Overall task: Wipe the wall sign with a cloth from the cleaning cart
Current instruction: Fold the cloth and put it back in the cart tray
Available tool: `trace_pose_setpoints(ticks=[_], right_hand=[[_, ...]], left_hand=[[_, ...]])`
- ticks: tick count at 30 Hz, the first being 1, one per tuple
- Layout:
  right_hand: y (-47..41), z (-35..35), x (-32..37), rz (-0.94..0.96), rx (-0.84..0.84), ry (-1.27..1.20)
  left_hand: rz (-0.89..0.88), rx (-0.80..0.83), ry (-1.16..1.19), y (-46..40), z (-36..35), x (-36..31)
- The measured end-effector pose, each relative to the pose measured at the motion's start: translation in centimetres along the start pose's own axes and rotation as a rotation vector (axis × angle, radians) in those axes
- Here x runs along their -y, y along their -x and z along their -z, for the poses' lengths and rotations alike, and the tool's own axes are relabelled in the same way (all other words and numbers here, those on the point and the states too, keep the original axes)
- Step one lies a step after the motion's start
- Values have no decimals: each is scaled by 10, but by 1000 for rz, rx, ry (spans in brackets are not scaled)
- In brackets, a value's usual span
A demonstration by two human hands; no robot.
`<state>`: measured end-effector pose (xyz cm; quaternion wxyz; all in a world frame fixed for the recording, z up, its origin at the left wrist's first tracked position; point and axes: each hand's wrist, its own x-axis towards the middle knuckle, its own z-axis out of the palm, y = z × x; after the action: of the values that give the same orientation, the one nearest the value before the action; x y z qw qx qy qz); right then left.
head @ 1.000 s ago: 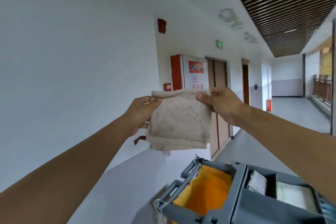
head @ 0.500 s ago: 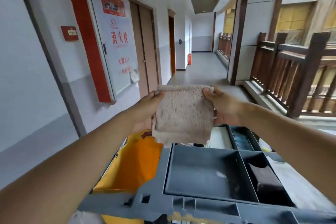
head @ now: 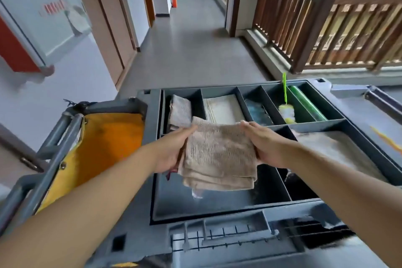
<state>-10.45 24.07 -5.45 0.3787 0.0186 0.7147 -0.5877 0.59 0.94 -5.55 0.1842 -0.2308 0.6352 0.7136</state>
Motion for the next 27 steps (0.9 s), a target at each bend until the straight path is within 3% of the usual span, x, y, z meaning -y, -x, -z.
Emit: trace_pose_setpoints(ticks=[7, 18, 27], right_hand=[[-30, 2, -34, -97, 62, 98], [-48, -2, -46, -45, 95, 250], [-50, -1, -52, 214, -71, 667]], left_hand=[[63, -125, 49, -22, -14, 44], [95, -211, 152, -29, -15, 72], [-7, -428, -246, -25, -17, 79]])
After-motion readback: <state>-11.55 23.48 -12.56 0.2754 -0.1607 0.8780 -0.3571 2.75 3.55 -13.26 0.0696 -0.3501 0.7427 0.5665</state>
